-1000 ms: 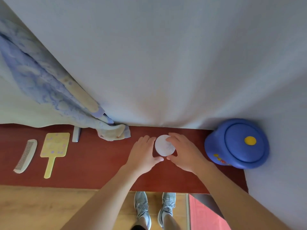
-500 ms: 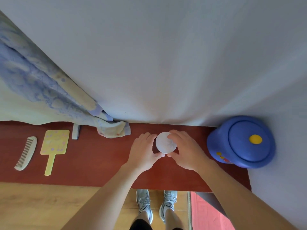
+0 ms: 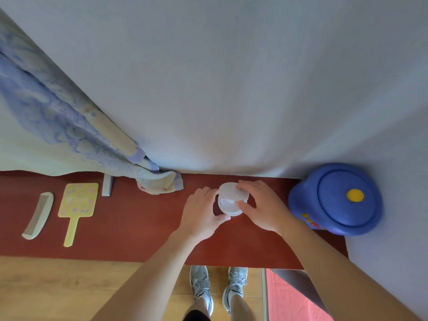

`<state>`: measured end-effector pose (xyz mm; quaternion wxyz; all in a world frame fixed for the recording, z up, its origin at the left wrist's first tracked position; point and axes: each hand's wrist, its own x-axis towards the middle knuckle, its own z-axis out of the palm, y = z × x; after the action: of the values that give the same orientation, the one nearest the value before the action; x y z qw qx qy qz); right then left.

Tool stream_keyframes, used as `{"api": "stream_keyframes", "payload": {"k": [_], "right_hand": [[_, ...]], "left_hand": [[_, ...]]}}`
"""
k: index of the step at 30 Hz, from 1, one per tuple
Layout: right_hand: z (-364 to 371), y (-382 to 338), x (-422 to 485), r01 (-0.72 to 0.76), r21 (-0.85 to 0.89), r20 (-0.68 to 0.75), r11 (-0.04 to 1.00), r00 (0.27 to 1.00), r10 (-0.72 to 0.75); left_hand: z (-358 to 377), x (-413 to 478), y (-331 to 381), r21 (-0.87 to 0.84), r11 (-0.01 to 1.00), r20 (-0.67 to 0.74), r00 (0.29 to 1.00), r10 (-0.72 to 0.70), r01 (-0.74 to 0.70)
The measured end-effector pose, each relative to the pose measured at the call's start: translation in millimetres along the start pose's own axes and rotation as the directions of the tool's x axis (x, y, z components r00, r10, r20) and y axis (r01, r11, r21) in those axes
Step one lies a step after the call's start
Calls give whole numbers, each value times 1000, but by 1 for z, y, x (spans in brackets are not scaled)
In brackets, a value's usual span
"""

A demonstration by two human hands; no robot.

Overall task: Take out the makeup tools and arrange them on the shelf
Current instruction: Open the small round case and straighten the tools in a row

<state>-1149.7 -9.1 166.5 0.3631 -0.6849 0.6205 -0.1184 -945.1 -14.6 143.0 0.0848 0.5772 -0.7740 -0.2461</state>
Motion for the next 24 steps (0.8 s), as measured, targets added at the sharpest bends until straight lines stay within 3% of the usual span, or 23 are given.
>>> {"api": "stream_keyframes", "payload": {"k": [11, 24], "right_hand": [[0, -12, 13, -117, 196, -170, 974, 974, 151], [1, -19, 22, -242, 338, -200, 910, 926, 320]], "left_hand": [[1, -1, -2, 18, 1000, 28, 1000, -3, 2], [0, -1, -1, 21, 1000, 41, 999, 6, -7]]}}
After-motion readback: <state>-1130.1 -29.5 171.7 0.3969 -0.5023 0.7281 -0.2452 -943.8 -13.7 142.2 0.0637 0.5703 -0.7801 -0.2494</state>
